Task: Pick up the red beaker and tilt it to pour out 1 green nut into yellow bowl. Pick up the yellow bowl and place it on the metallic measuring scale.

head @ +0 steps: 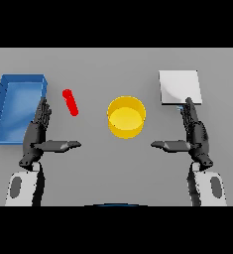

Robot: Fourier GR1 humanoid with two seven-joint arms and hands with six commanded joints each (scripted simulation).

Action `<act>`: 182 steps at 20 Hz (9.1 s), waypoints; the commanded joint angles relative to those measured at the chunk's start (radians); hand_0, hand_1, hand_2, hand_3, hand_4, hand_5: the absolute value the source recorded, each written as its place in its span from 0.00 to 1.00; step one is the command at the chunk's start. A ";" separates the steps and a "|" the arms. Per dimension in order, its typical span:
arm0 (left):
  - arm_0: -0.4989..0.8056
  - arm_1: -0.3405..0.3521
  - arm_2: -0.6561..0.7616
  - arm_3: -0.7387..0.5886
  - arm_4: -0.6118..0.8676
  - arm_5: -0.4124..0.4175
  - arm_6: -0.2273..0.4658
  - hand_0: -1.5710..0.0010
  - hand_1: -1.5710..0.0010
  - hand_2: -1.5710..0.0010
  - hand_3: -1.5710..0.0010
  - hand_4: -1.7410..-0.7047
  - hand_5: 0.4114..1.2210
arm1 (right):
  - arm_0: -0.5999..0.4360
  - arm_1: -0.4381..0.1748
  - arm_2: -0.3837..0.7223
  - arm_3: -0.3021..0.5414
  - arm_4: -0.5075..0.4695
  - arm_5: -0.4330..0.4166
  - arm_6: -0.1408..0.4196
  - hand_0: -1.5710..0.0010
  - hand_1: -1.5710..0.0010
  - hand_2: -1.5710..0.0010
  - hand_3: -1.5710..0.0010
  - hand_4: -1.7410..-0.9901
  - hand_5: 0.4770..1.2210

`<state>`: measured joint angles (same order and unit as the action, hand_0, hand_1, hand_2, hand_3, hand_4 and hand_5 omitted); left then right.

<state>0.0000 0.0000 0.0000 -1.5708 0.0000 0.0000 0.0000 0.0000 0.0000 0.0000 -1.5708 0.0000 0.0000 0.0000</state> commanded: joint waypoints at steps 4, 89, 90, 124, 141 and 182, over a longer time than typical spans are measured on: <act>-0.020 0.007 0.010 0.016 0.006 0.000 0.008 1.00 1.00 1.00 1.00 0.52 0.30 | -0.010 -0.004 -0.005 0.007 -0.003 0.000 0.005 1.00 1.00 1.00 1.00 0.66 0.27; -0.957 0.292 -0.702 0.651 -0.835 -0.122 0.039 0.00 0.00 0.00 0.00 0.12 0.98 | 0.084 -0.074 0.106 -0.133 0.215 -0.021 -0.099 1.00 1.00 1.00 1.00 0.64 0.30; -0.988 0.289 -0.736 0.673 -0.861 -0.152 0.042 0.00 0.00 0.00 0.00 0.10 0.99 | 0.091 -0.069 0.113 -0.133 0.223 -0.024 -0.108 1.00 1.00 1.00 1.00 0.65 0.28; -1.545 0.216 -1.361 0.976 -1.175 -0.222 -0.160 0.00 0.00 0.00 0.00 0.02 1.00 | 0.073 -0.054 0.104 -0.112 0.243 -0.064 -0.122 1.00 1.00 1.00 1.00 0.79 0.23; -1.599 0.537 -0.606 1.495 -0.305 -0.001 0.055 0.00 0.00 0.00 0.05 0.00 1.00 | 0.044 -0.050 0.105 -0.085 0.205 -0.036 -0.152 1.00 1.00 1.00 1.00 0.88 0.21; -0.616 0.857 -0.627 0.479 0.367 0.232 0.500 0.91 0.92 0.93 0.94 0.99 0.29 | 0.045 -0.088 0.119 -0.085 0.221 -0.009 -0.159 1.00 1.00 1.00 1.00 0.76 0.28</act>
<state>-0.6162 0.8568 -0.6265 -1.0916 0.3664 0.2324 0.5001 0.0449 -0.0875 0.1189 -1.6559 0.2209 -0.0092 -0.1591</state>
